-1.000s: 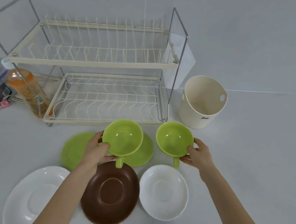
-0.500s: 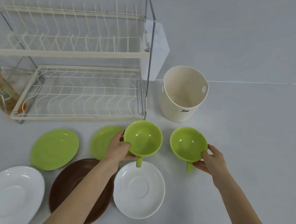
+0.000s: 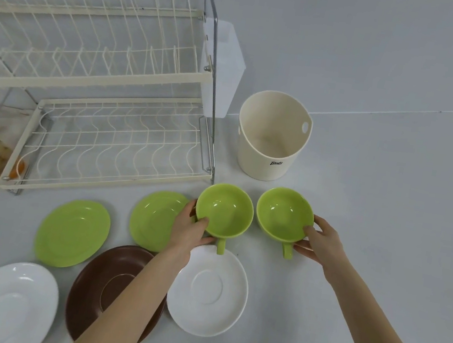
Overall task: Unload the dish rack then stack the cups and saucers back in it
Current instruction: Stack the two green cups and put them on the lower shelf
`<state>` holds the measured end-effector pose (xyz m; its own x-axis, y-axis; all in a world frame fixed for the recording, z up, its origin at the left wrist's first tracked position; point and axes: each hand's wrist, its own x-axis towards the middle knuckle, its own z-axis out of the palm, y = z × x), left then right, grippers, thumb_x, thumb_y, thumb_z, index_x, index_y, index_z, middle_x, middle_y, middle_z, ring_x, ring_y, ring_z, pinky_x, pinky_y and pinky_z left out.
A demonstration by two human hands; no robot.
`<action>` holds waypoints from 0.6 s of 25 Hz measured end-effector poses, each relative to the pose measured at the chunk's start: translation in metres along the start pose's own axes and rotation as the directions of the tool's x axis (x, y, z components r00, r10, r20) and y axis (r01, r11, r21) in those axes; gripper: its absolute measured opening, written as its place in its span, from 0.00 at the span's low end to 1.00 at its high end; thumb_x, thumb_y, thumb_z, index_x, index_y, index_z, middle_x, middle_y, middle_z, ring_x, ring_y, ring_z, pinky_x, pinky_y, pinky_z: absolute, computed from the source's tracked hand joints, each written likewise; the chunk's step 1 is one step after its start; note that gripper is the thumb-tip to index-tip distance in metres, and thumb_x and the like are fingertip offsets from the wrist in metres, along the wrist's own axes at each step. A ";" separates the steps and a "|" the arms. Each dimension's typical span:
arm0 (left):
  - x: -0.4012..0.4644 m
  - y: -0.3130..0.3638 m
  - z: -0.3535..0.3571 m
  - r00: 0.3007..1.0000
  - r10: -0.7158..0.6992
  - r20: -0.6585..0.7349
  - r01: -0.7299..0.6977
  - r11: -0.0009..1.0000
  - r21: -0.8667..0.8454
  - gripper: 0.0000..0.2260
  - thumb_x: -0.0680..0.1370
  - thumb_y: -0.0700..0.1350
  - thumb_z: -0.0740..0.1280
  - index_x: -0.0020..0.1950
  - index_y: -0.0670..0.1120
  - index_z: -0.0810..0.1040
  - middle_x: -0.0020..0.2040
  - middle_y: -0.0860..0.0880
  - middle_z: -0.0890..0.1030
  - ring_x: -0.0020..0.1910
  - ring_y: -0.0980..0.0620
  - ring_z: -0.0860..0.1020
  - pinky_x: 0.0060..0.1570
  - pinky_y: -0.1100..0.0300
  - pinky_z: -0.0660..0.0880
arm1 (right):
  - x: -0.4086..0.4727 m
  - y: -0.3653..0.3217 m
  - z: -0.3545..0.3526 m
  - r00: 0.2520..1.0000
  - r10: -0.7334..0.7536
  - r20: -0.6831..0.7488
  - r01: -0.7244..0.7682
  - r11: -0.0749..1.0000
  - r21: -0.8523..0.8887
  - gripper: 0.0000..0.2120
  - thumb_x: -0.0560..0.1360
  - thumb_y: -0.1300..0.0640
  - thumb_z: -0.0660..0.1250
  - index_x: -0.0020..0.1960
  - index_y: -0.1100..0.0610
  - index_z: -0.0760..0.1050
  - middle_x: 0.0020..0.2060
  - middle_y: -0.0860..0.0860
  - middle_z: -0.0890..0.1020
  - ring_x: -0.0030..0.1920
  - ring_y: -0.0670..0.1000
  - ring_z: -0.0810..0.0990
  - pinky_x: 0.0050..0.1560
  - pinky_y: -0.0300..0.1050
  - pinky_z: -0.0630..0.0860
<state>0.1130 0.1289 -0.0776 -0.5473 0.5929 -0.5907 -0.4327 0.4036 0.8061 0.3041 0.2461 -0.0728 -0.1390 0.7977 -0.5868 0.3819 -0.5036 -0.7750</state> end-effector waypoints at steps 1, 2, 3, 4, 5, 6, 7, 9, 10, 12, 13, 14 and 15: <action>-0.002 0.000 0.000 1.000 0.002 0.011 -0.002 1.000 -0.005 0.21 0.77 0.31 0.56 0.69 0.42 0.64 0.63 0.42 0.72 0.54 0.37 0.76 0.50 0.45 0.76 | -0.002 0.001 0.001 1.000 0.005 0.001 -0.005 1.000 0.019 0.19 0.77 0.63 0.55 0.68 0.60 0.66 0.44 0.56 0.78 0.45 0.60 0.79 0.50 0.51 0.76; -0.005 0.001 0.000 1.000 0.006 0.025 -0.005 1.000 -0.010 0.21 0.77 0.31 0.57 0.69 0.42 0.64 0.65 0.41 0.71 0.53 0.40 0.76 0.50 0.46 0.76 | -0.005 0.003 0.001 1.000 0.015 0.006 -0.016 0.999 0.040 0.18 0.78 0.62 0.56 0.68 0.60 0.66 0.44 0.56 0.78 0.44 0.59 0.79 0.50 0.51 0.76; -0.007 0.002 0.000 0.999 0.013 0.038 -0.012 1.000 -0.010 0.21 0.77 0.32 0.57 0.70 0.42 0.63 0.67 0.42 0.70 0.52 0.42 0.75 0.51 0.46 0.76 | -0.009 0.006 0.002 1.000 0.027 0.015 -0.028 0.998 0.059 0.18 0.78 0.61 0.56 0.67 0.61 0.66 0.42 0.56 0.79 0.44 0.58 0.79 0.50 0.51 0.76; -0.010 0.002 0.000 0.999 0.022 0.045 -0.022 1.000 0.001 0.22 0.77 0.32 0.58 0.70 0.42 0.62 0.68 0.42 0.69 0.52 0.44 0.74 0.52 0.48 0.75 | -0.012 0.009 0.003 0.999 0.038 0.025 -0.039 0.997 0.064 0.17 0.78 0.60 0.56 0.66 0.62 0.67 0.41 0.55 0.79 0.45 0.57 0.79 0.50 0.50 0.75; -0.012 0.001 -0.002 0.999 0.032 0.037 -0.033 0.999 0.024 0.23 0.77 0.33 0.59 0.72 0.42 0.60 0.69 0.42 0.68 0.53 0.46 0.73 0.53 0.49 0.75 | -0.017 0.012 0.004 0.998 0.045 0.035 -0.046 0.997 0.056 0.17 0.78 0.60 0.57 0.66 0.63 0.68 0.42 0.55 0.79 0.47 0.57 0.79 0.50 0.50 0.75; -0.014 0.000 -0.003 0.999 0.041 0.018 -0.042 0.997 0.058 0.25 0.77 0.34 0.59 0.73 0.43 0.58 0.70 0.43 0.67 0.53 0.48 0.72 0.54 0.52 0.74 | -0.021 0.016 0.004 0.998 0.050 0.043 -0.052 0.998 0.042 0.17 0.79 0.59 0.57 0.65 0.63 0.68 0.45 0.57 0.79 0.49 0.56 0.78 0.51 0.49 0.75; -0.015 -0.003 -0.004 0.999 0.049 -0.004 -0.048 0.994 0.095 0.27 0.77 0.35 0.60 0.74 0.43 0.56 0.71 0.43 0.66 0.54 0.49 0.71 0.54 0.53 0.74 | -0.025 0.019 0.005 0.997 0.053 0.048 -0.055 0.998 0.033 0.16 0.79 0.59 0.57 0.65 0.63 0.69 0.48 0.57 0.79 0.50 0.56 0.78 0.51 0.49 0.75; -0.020 -0.009 -0.006 0.998 0.056 -0.028 -0.051 0.987 0.152 0.27 0.76 0.36 0.61 0.73 0.43 0.57 0.69 0.42 0.66 0.53 0.50 0.70 0.51 0.55 0.74 | -0.032 0.025 0.006 0.997 0.055 0.053 -0.056 0.998 0.025 0.15 0.78 0.58 0.58 0.62 0.63 0.70 0.51 0.58 0.78 0.50 0.55 0.78 0.51 0.49 0.75; -0.024 -0.013 -0.006 0.998 0.057 -0.029 -0.051 0.984 0.171 0.25 0.76 0.36 0.61 0.72 0.42 0.59 0.67 0.42 0.68 0.52 0.50 0.71 0.48 0.57 0.75 | -0.035 0.027 0.006 0.996 0.056 0.063 -0.057 0.998 0.024 0.13 0.78 0.58 0.58 0.60 0.62 0.71 0.51 0.58 0.77 0.50 0.55 0.78 0.51 0.49 0.75; -0.030 -0.020 -0.004 0.998 0.053 -0.019 -0.047 0.974 0.220 0.20 0.76 0.36 0.61 0.68 0.39 0.64 0.59 0.43 0.70 0.49 0.50 0.72 0.41 0.63 0.74 | -0.040 0.029 0.009 0.993 0.067 0.102 -0.070 0.997 0.028 0.10 0.79 0.57 0.57 0.55 0.61 0.73 0.50 0.57 0.78 0.49 0.55 0.79 0.48 0.46 0.77; -0.033 -0.023 -0.003 0.999 0.043 -0.009 -0.039 0.971 0.235 0.18 0.76 0.37 0.60 0.67 0.39 0.66 0.55 0.45 0.70 0.46 0.52 0.72 0.38 0.65 0.74 | -0.041 0.030 0.011 0.989 0.076 0.125 -0.080 0.996 0.027 0.10 0.78 0.57 0.58 0.54 0.60 0.74 0.50 0.57 0.78 0.48 0.55 0.79 0.45 0.44 0.77; -0.034 -0.026 -0.002 0.999 0.032 0.002 -0.032 0.969 0.245 0.17 0.77 0.37 0.60 0.65 0.39 0.67 0.52 0.46 0.71 0.42 0.54 0.73 0.35 0.67 0.74 | -0.042 0.031 0.013 0.986 0.084 0.145 -0.088 0.996 0.023 0.10 0.78 0.57 0.58 0.53 0.60 0.75 0.49 0.57 0.78 0.46 0.54 0.80 0.43 0.42 0.77; -0.034 -0.028 -0.002 1.000 0.019 0.016 -0.022 0.968 0.248 0.15 0.77 0.38 0.60 0.63 0.40 0.69 0.48 0.47 0.72 0.39 0.56 0.73 0.31 0.69 0.74 | -0.043 0.032 0.015 0.983 0.090 0.161 -0.094 0.995 0.019 0.11 0.78 0.57 0.58 0.53 0.60 0.75 0.48 0.56 0.79 0.45 0.53 0.80 0.41 0.41 0.76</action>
<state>0.1428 0.0960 -0.0803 -0.5442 0.6114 -0.5745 -0.2290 0.5505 0.8028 0.3083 0.1911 -0.0757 -0.2491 0.6855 -0.6842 0.3760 -0.5826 -0.7206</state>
